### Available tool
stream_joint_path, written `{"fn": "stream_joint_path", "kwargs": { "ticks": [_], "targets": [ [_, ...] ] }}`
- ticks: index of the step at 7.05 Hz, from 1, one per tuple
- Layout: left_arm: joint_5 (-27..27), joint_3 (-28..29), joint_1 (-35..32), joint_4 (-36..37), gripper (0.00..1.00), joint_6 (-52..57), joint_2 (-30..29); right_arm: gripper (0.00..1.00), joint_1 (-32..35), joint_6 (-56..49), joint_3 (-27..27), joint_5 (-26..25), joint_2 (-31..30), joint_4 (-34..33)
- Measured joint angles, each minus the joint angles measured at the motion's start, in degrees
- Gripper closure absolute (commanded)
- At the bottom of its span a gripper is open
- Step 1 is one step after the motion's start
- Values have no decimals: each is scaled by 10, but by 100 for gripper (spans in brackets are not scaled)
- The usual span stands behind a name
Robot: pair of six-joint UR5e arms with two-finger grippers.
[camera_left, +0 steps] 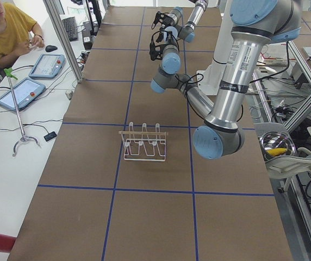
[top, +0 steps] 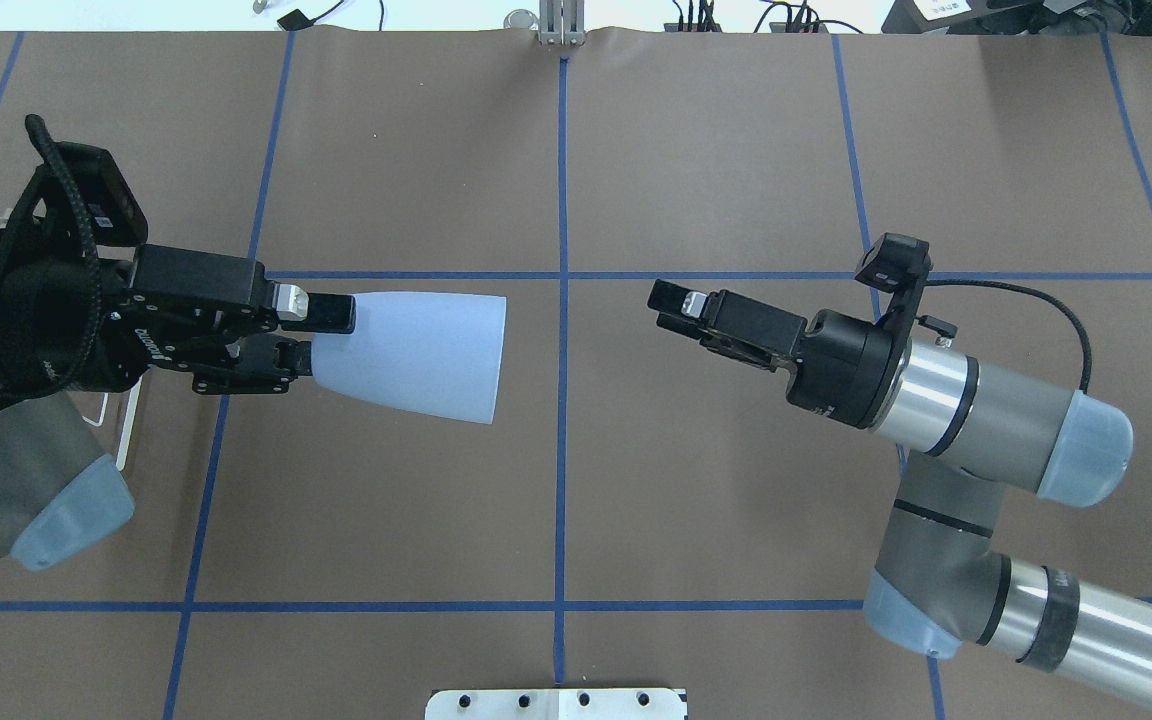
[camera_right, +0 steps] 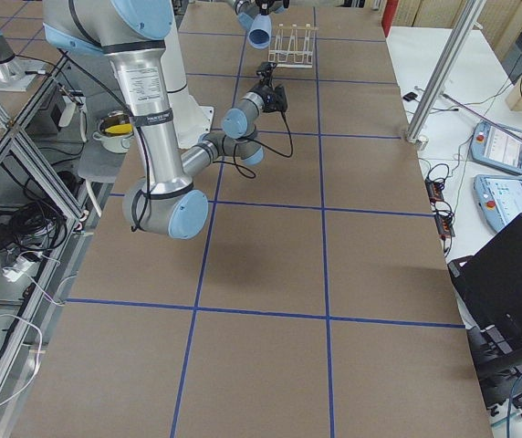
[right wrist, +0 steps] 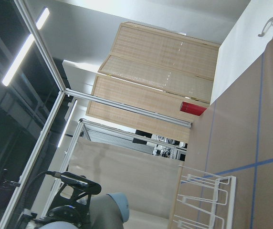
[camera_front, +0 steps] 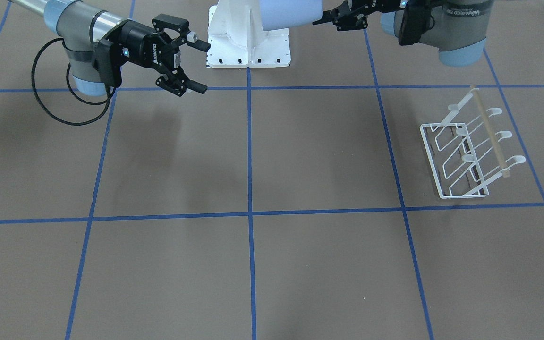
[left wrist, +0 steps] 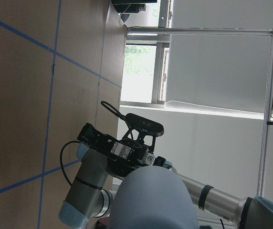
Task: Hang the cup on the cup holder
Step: 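Open and withdraw the right gripper while the left arm pulls the cup back, then lower the cup with the left gripper onto a wooden peg of the rack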
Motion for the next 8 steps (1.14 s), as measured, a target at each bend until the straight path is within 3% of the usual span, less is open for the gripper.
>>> {"fn": "stream_joint_path", "kwargs": {
  "ticks": [2,5,8],
  "targets": [
    [-19,1,-49,42,100,26,9,1,94,-2,1,100,-27,-101],
    [-102,-3,-145,152,100,136,33,1,254,-79,-1,272,-72,-246],
    [-157,-5,-224,253,100,275,67,1,356,-279,-3,344,-136,-378]
  ]
}}
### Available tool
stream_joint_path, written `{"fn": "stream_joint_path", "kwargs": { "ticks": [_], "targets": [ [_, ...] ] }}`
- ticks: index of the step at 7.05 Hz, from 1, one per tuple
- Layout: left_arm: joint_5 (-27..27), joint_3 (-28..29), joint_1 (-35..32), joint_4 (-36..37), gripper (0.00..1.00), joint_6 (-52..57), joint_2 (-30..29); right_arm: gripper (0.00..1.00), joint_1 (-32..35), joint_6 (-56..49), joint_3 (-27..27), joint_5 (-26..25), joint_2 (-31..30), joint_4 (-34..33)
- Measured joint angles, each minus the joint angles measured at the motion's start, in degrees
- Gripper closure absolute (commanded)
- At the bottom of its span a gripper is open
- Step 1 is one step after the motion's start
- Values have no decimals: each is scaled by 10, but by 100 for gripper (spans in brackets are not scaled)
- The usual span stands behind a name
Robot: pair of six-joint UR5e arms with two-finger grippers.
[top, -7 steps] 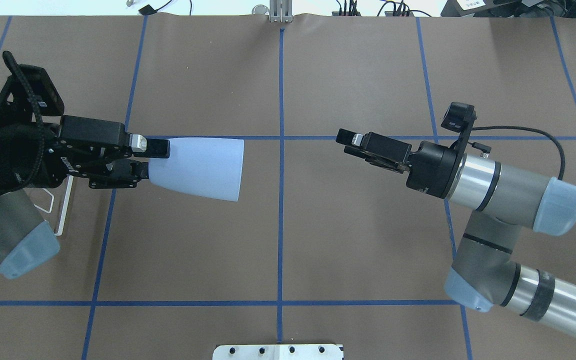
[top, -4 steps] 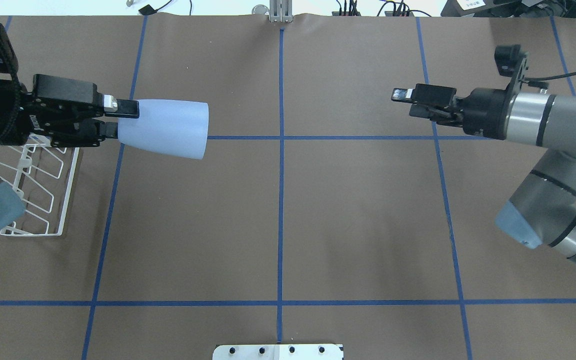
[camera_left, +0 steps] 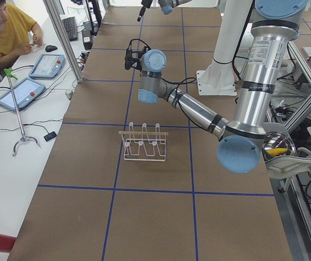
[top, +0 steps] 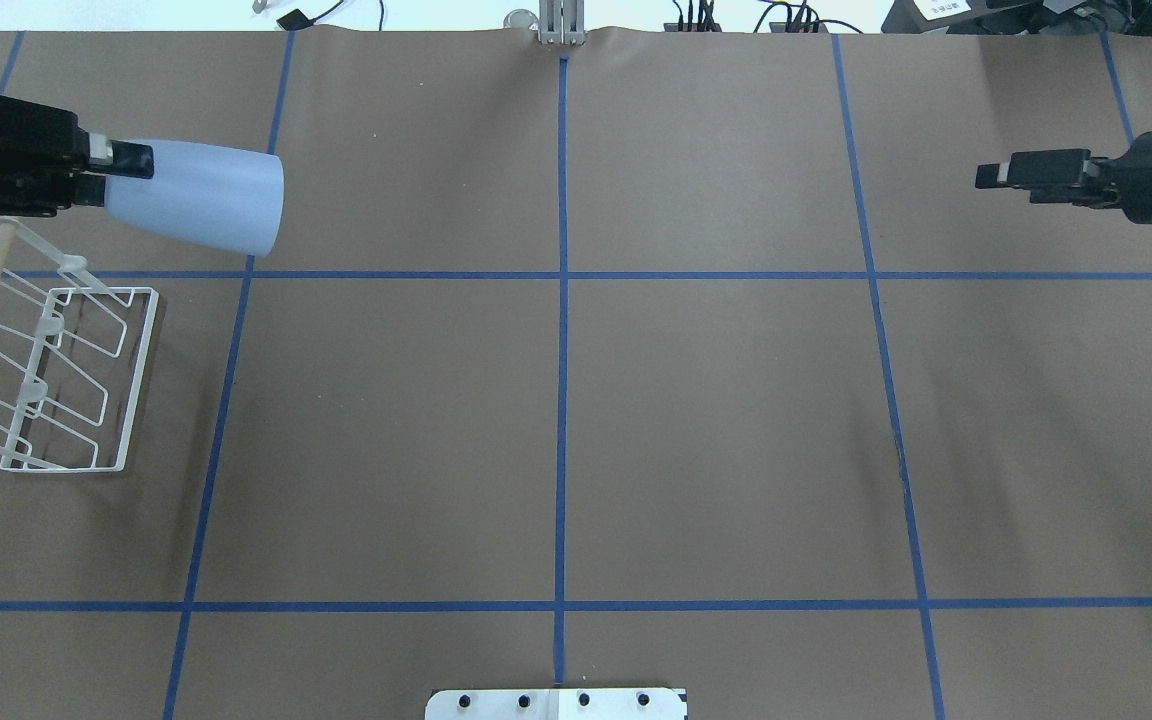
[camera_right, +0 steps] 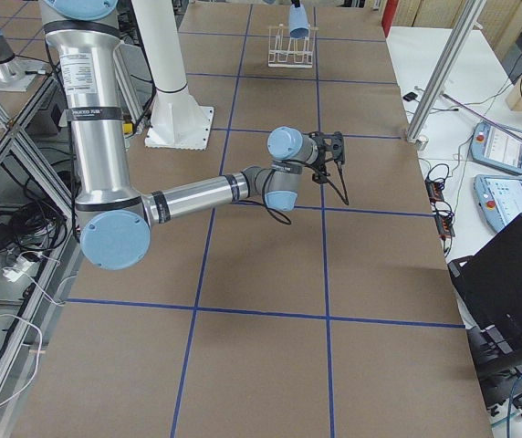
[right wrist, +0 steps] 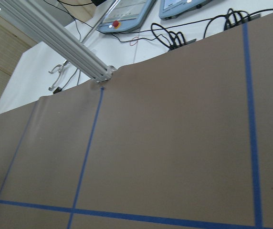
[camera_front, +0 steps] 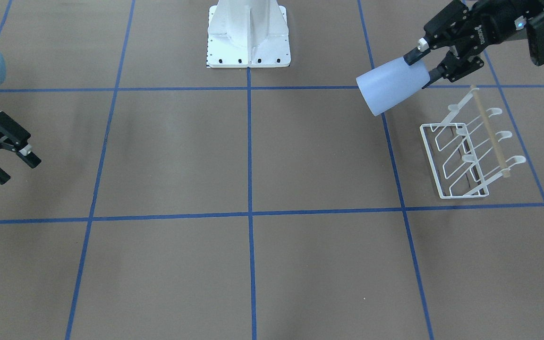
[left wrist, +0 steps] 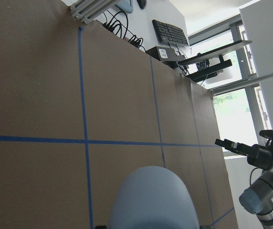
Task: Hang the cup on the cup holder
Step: 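Lower the cup with the left gripper onto a wooden peg of the rack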
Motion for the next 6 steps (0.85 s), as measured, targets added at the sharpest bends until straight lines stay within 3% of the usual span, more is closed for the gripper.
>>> {"fn": "stream_joint_path", "kwargs": {
  "ticks": [4,6],
  "targets": [
    [-3,-4,-52,141,100,191,26,1,93,-321,1,24,-60,-219],
    [1,-5,-68,213,100,279,29,1,143,-431,1,64,-69,-325]
  ]
}}
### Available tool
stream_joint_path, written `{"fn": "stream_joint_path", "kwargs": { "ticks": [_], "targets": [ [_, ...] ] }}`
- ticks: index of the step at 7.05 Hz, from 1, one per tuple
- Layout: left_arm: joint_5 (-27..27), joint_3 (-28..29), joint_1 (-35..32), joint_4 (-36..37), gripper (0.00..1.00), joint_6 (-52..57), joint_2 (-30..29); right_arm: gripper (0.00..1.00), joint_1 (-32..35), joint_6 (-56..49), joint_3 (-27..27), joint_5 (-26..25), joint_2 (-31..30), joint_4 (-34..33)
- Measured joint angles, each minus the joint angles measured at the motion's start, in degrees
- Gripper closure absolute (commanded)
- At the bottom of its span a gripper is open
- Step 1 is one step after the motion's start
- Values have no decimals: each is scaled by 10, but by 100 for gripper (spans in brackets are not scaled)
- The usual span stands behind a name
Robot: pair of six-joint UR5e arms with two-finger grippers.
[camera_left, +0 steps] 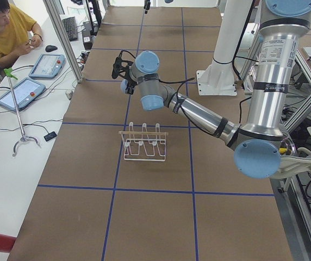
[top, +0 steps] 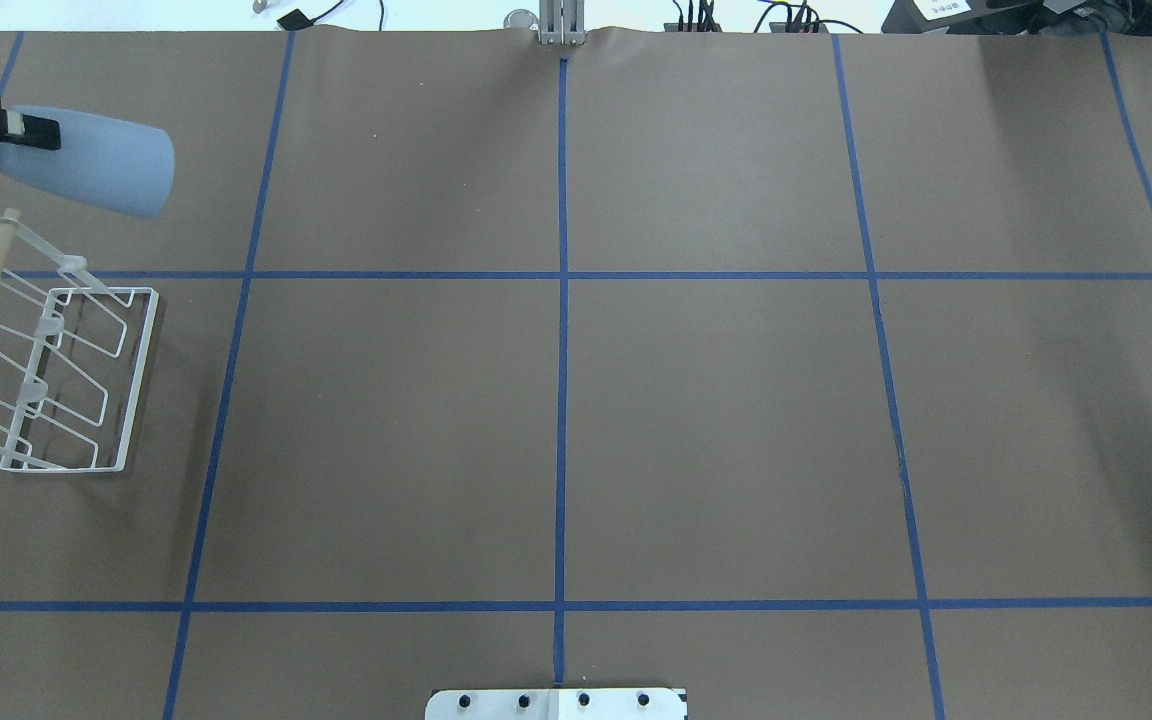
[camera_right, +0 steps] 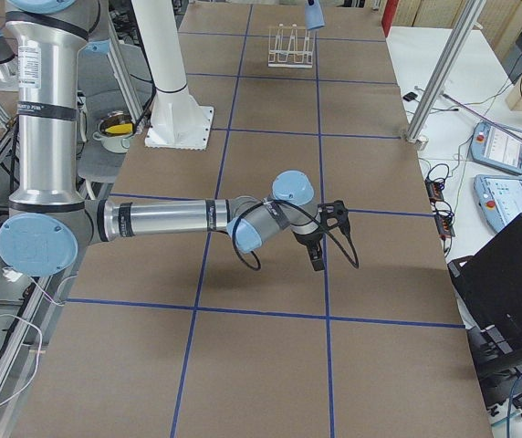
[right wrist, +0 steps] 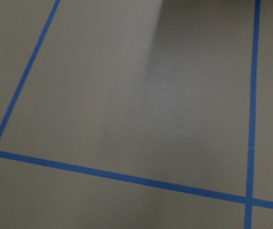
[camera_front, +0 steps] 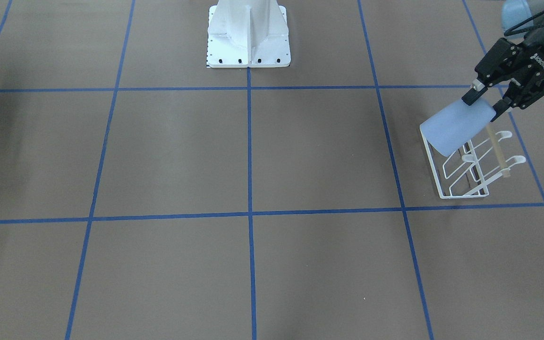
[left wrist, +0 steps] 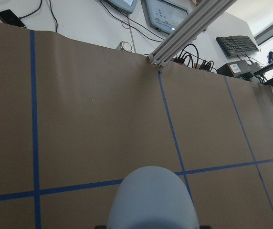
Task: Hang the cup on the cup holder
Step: 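Lower the cup with the left gripper onto a wooden peg of the rack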
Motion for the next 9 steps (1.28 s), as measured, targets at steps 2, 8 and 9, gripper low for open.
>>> {"fn": "stream_joint_path", "kwargs": {
  "ticks": [2,8,9],
  "targets": [
    [13,0,-18,71,100,79,0,0,52,-136,4,32,5,-129],
    [132,-7,15,230,100,224,0,0,110,-322,10,6,10,-282],
    [137,-19,31,263,100,226,0,0,110,-323,10,6,8,-282]
  ]
}}
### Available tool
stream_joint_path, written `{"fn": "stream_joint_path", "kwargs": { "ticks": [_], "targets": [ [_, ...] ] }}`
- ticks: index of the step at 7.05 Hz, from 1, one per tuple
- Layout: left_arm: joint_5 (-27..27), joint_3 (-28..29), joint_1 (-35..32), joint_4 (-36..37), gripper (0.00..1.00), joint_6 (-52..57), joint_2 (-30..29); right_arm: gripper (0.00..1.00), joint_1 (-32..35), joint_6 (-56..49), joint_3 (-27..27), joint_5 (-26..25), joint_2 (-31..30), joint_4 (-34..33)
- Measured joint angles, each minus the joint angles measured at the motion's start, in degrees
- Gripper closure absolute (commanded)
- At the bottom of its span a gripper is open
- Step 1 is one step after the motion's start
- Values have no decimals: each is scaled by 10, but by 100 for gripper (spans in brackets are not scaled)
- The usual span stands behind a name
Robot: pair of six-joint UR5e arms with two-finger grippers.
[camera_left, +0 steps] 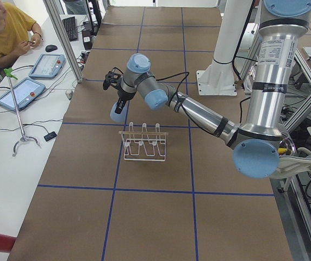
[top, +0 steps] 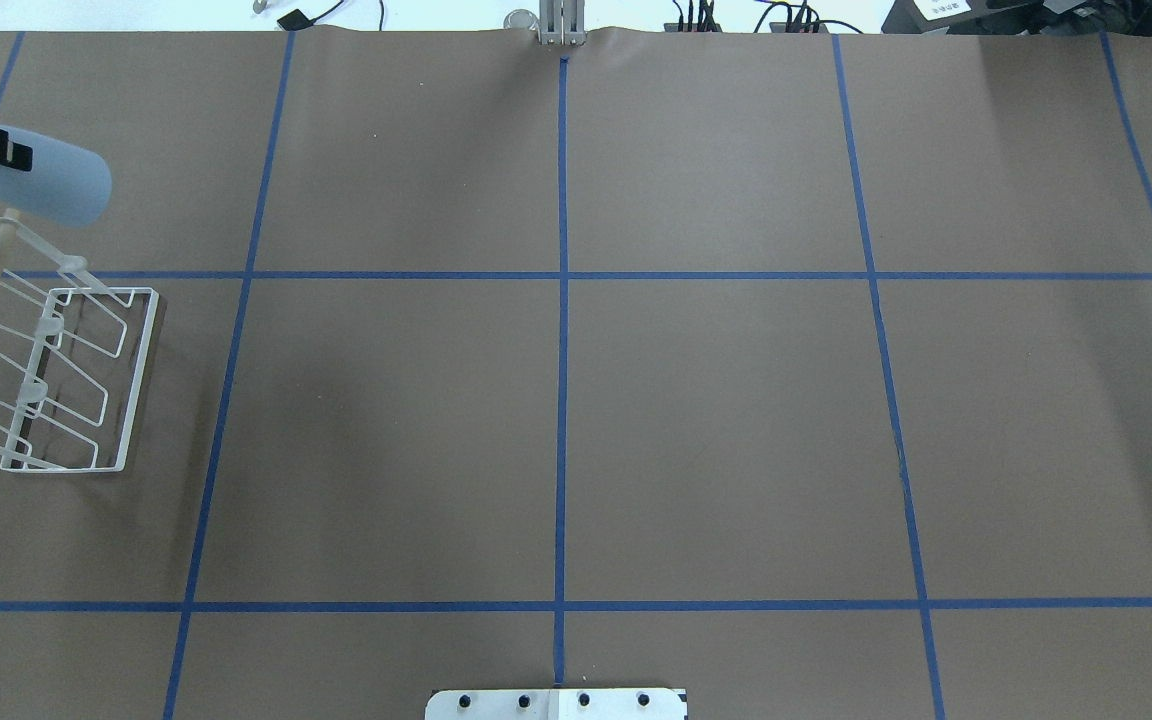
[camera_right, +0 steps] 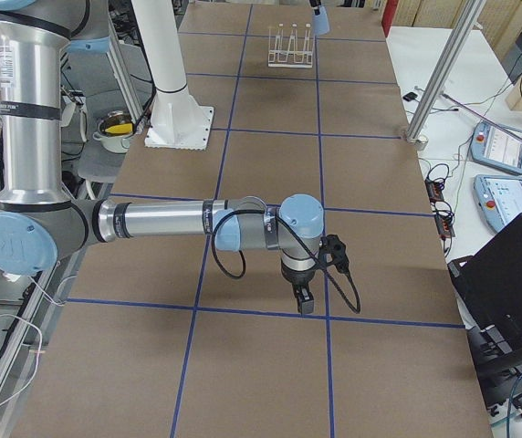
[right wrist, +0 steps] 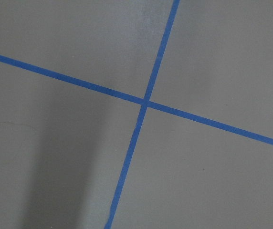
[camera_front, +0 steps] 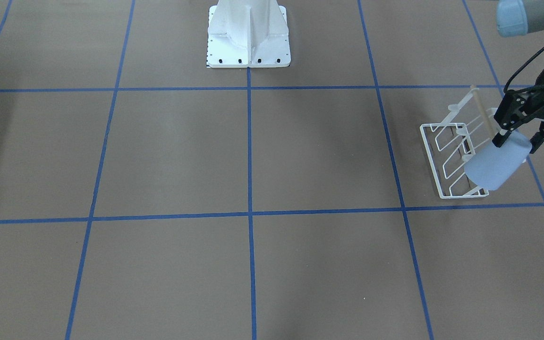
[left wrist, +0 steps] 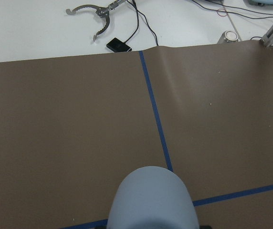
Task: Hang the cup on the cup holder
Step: 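Lower the cup with the left gripper onto a wooden peg of the rack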
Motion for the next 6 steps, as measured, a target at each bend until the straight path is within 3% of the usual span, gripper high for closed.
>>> {"fn": "stream_joint_path", "kwargs": {
  "ticks": [4,6],
  "targets": [
    [2,-27,23,91,100,34,2,0,0,0,0,0,-2,4],
    [2,-29,26,104,100,41,7,0,0,0,0,1,-4,5]
  ]
}}
